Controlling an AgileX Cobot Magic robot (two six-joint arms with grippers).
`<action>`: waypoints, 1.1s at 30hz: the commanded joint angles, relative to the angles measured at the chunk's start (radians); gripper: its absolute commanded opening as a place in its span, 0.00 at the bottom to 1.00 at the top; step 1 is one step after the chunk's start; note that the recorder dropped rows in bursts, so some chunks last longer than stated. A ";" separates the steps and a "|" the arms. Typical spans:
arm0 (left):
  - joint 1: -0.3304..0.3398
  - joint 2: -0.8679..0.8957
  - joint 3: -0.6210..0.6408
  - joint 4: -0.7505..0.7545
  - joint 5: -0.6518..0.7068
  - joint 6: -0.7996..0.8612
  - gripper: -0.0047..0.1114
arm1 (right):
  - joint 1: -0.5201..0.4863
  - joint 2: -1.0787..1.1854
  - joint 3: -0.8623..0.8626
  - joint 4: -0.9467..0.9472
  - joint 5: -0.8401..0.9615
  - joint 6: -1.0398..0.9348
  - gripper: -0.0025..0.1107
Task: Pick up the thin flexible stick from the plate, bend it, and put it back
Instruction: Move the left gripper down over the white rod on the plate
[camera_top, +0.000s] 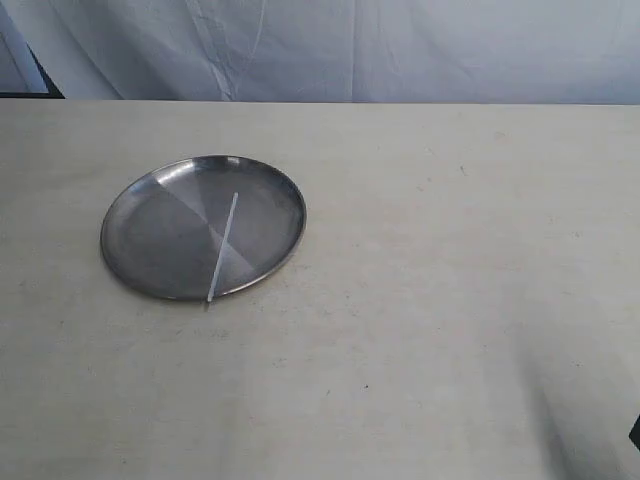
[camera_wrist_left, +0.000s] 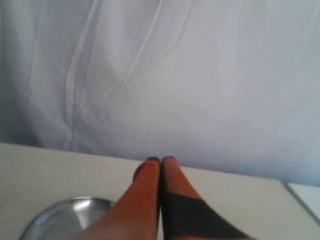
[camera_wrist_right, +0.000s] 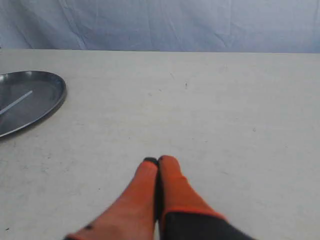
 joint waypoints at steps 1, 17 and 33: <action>-0.007 0.278 -0.122 0.094 0.106 -0.032 0.04 | -0.005 -0.004 0.002 0.000 -0.011 -0.004 0.02; -0.114 0.955 -0.220 -0.057 0.309 0.186 0.47 | -0.005 -0.004 0.002 0.000 -0.011 -0.004 0.02; -0.255 1.253 -0.407 0.269 0.339 -0.091 0.57 | -0.005 -0.004 0.002 0.000 -0.013 -0.004 0.02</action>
